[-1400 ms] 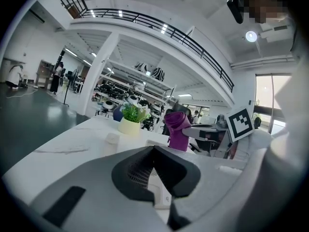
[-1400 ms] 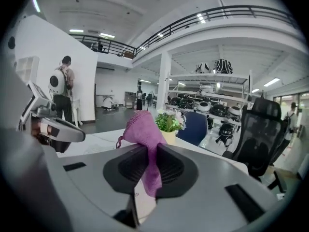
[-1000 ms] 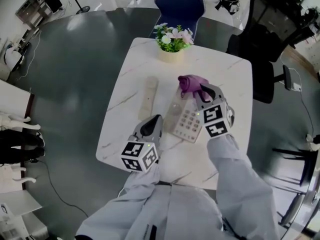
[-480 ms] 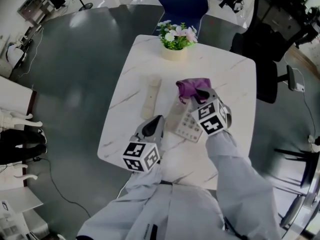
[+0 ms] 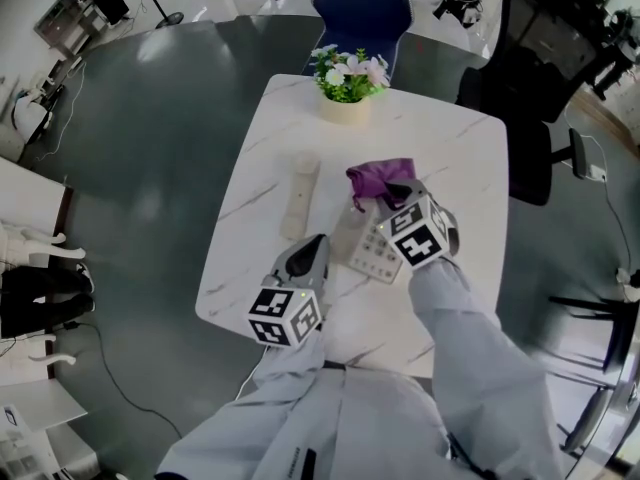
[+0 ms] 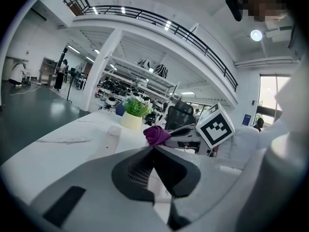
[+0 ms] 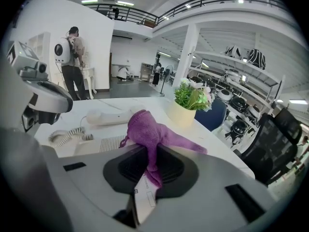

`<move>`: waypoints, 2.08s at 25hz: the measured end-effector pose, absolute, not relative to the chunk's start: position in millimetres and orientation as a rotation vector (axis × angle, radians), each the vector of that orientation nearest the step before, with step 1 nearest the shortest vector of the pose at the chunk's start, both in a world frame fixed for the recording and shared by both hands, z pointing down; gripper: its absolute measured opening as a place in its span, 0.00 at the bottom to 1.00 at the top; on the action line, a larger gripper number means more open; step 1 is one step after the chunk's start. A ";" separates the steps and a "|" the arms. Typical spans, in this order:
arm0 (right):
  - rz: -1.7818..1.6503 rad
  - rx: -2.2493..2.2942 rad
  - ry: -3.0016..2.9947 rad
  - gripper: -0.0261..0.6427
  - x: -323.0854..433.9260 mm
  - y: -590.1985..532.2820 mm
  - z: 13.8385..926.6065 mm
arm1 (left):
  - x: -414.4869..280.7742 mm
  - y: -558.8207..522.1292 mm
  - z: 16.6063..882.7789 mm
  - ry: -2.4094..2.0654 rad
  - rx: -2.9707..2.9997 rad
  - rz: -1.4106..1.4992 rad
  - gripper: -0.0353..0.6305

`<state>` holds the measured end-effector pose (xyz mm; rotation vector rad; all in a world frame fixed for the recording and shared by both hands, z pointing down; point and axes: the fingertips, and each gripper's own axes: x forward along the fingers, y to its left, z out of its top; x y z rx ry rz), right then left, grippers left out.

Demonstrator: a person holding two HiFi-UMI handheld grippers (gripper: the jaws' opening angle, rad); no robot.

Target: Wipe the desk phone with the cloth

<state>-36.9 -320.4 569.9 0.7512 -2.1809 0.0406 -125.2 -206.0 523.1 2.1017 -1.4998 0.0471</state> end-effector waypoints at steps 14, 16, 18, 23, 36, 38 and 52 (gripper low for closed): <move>0.084 0.697 -2.162 0.09 -41.0 -297.5 576.3 | -128.4 -189.1 516.7 -1.518 2.104 0.036 0.05; 0.092 0.691 -2.163 0.09 -42.0 -294.6 576.7 | -128.4 -187.5 514.8 -1.520 2.106 0.034 0.05; 0.101 0.687 -2.160 0.09 -41.8 -291.9 576.7 | -128.5 -185.6 512.8 -1.524 2.109 0.032 0.05; 0.112 0.675 -2.155 0.09 -43.2 -286.3 577.7 | -129.3 -181.2 510.4 -1.530 2.108 0.029 0.05; 0.116 0.618 -2.122 0.09 -48.2 -259.7 585.3 | -129.9 -172.1 504.8 -1.526 2.127 0.021 0.05; 0.116 0.615 -2.123 0.09 -49.2 -256.7 585.6 | -129.8 -170.4 504.8 -1.524 2.128 0.022 0.05; 0.183 0.657 -2.109 0.09 -54.5 -240.5 592.0 | -135.4 -161.1 503.8 -1.516 2.143 0.018 0.05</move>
